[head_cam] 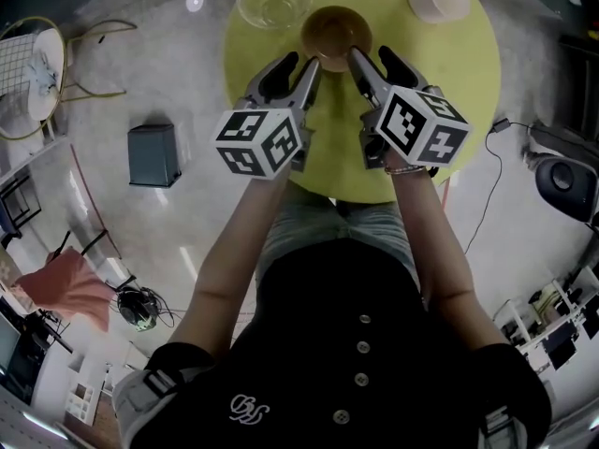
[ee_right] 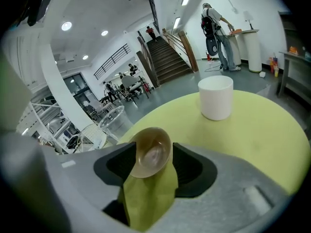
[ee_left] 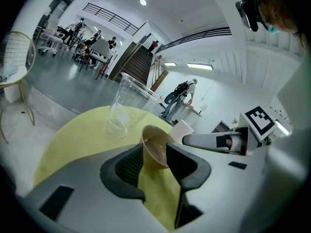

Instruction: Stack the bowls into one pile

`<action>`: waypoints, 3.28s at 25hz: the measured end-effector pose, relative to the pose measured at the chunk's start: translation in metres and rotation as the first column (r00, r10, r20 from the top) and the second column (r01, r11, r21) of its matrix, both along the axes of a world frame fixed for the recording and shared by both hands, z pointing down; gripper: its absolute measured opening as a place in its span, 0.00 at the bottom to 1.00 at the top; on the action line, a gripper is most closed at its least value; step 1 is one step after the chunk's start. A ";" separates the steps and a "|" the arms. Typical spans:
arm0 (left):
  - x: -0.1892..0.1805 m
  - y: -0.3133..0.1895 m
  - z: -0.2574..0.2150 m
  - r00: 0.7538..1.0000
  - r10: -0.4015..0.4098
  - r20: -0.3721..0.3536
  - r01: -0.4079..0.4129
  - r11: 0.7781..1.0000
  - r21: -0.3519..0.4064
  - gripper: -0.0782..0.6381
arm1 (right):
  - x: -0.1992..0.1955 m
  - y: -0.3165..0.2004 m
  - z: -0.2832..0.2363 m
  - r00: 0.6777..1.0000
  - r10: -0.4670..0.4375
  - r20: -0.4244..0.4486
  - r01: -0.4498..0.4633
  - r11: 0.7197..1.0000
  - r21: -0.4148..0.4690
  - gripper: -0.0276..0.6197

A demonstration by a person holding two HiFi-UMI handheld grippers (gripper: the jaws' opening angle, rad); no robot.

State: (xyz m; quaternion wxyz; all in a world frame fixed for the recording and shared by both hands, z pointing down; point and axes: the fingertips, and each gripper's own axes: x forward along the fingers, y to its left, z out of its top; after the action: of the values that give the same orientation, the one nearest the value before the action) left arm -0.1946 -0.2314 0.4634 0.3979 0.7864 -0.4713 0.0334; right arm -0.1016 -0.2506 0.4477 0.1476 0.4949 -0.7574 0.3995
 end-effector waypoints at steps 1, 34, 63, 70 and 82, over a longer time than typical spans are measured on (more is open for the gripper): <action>0.002 -0.002 0.001 1.000 0.005 -0.002 -0.005 1.000 -0.001 0.30 | 0.000 -0.001 0.003 1.000 -0.001 -0.003 0.001 1.000 -0.007 0.39; 0.011 -0.013 -0.008 0.996 0.077 -0.046 -0.076 0.997 0.032 0.30 | -0.014 -0.007 0.000 0.993 0.043 0.107 -0.039 0.999 -0.035 0.42; 0.099 0.053 -0.090 0.985 0.165 -0.045 -0.157 0.977 0.146 0.30 | 0.075 0.070 -0.083 0.991 0.008 0.134 -0.022 0.994 0.106 0.42; 0.129 0.072 -0.092 0.979 0.200 -0.032 -0.194 0.971 0.140 0.30 | 0.104 0.081 -0.083 0.991 0.017 0.132 -0.033 0.993 0.117 0.42; 0.149 0.102 -0.069 0.978 0.208 0.011 -0.209 0.975 0.073 0.30 | 0.123 0.114 -0.059 0.991 -0.033 0.126 0.025 0.997 0.068 0.42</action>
State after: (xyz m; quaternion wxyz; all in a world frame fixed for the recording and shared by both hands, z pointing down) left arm -0.0456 -0.1291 0.3943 0.3623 0.8456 -0.3877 0.0589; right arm 0.0212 -0.1368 0.3888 0.0885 0.4620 -0.7852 0.4027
